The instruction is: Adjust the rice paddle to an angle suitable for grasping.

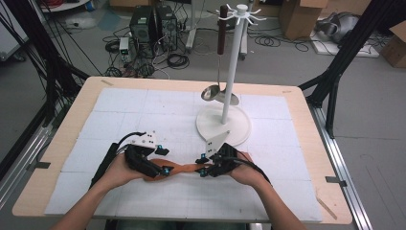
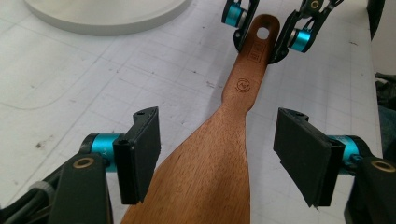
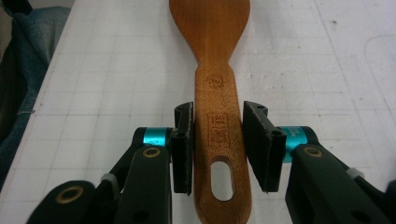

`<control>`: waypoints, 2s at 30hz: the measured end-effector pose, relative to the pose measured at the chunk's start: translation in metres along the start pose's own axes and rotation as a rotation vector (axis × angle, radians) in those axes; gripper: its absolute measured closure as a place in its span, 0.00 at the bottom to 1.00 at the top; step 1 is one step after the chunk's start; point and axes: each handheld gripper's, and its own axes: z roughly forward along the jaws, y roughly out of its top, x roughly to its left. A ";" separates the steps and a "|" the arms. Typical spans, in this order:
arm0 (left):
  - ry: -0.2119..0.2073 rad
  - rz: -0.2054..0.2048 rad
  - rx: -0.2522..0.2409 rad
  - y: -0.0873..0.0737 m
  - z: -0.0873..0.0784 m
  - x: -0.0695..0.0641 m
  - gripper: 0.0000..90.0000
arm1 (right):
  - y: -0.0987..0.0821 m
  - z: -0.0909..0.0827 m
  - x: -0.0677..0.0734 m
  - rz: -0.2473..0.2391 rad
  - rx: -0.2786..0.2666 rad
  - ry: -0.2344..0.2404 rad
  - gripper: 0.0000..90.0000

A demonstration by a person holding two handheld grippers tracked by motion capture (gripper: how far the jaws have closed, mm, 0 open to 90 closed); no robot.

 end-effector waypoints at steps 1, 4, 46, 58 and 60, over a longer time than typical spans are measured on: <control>-0.004 0.005 0.005 0.000 0.002 0.001 0.36 | 0.001 -0.001 0.000 -0.003 0.000 0.001 0.72; -0.010 0.005 0.010 0.000 0.006 0.000 0.37 | 0.006 -0.003 0.000 -0.011 0.004 -0.004 0.72; -0.102 0.103 0.035 0.011 0.034 -0.007 0.68 | 0.035 -0.010 0.002 -0.047 -0.010 -0.005 0.71; -0.102 0.097 -0.015 0.014 0.024 -0.007 0.72 | 0.031 -0.016 -0.002 0.043 -0.040 -0.035 0.58; -0.097 0.098 -0.024 0.014 0.020 -0.006 0.72 | 0.030 -0.018 -0.002 0.060 -0.056 -0.041 0.57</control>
